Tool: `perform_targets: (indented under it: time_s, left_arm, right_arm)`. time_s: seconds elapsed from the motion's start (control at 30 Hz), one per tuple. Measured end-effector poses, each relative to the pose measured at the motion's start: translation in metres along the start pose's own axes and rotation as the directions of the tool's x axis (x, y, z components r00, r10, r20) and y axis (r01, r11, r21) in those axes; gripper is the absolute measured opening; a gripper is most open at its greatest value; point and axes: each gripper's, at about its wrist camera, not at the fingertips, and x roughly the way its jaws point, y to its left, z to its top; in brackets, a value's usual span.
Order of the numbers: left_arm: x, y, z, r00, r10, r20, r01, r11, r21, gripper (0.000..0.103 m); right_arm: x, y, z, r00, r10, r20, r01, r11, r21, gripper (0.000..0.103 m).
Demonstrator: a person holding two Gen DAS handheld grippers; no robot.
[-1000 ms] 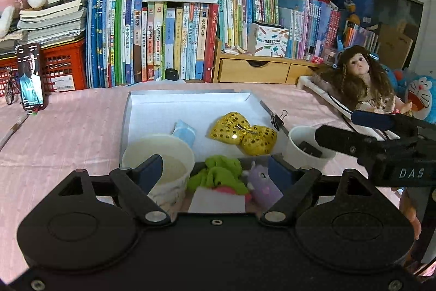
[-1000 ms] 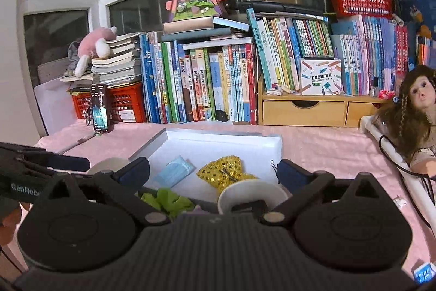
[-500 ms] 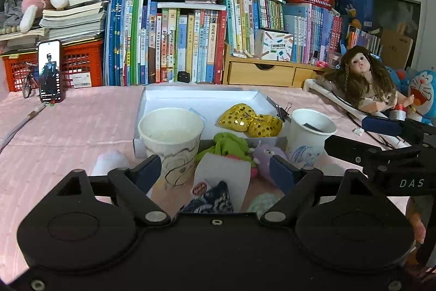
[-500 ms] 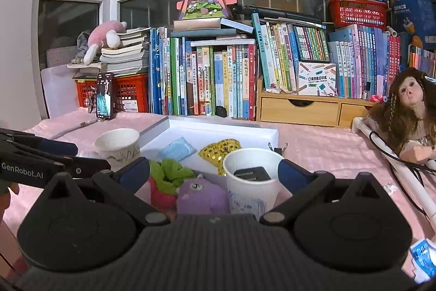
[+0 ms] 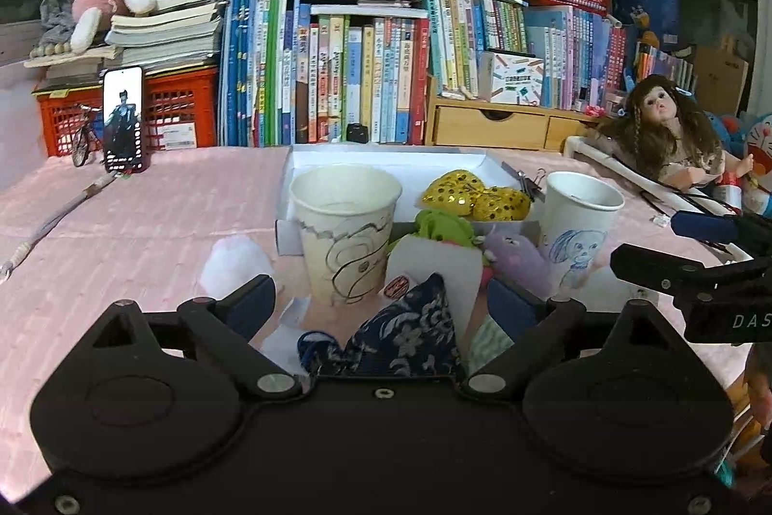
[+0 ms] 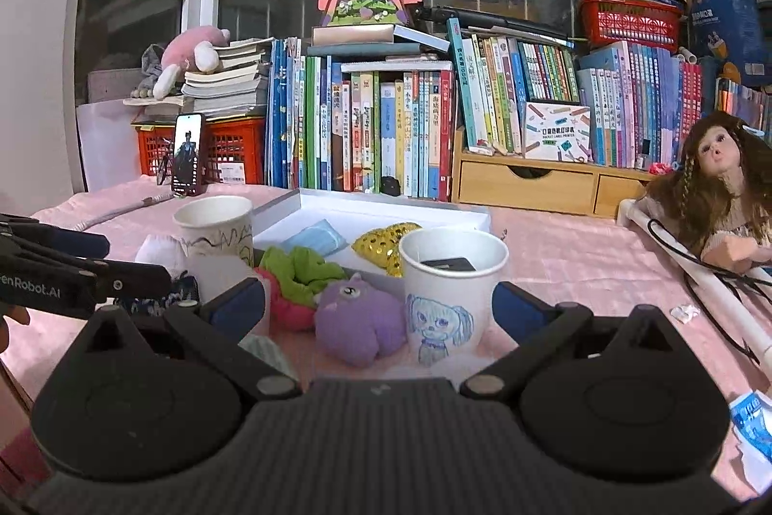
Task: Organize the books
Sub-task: 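Withdraw both tools from the tray back toward the cluttered items, then grasp the navy floral pouch with the left tool while the right grasps the fluffy toy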
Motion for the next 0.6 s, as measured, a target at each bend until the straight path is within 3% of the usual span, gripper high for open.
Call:
perform_targets:
  time_s: [0.6]
  left_arm:
    - [0.004,0.007,-0.03,0.998,0.057,0.001,-0.057,0.998,0.007,0.095]
  right_arm:
    - [0.001,-0.004,-0.023,0.998,-0.06,-0.015,0.06,0.998,0.003,0.103]
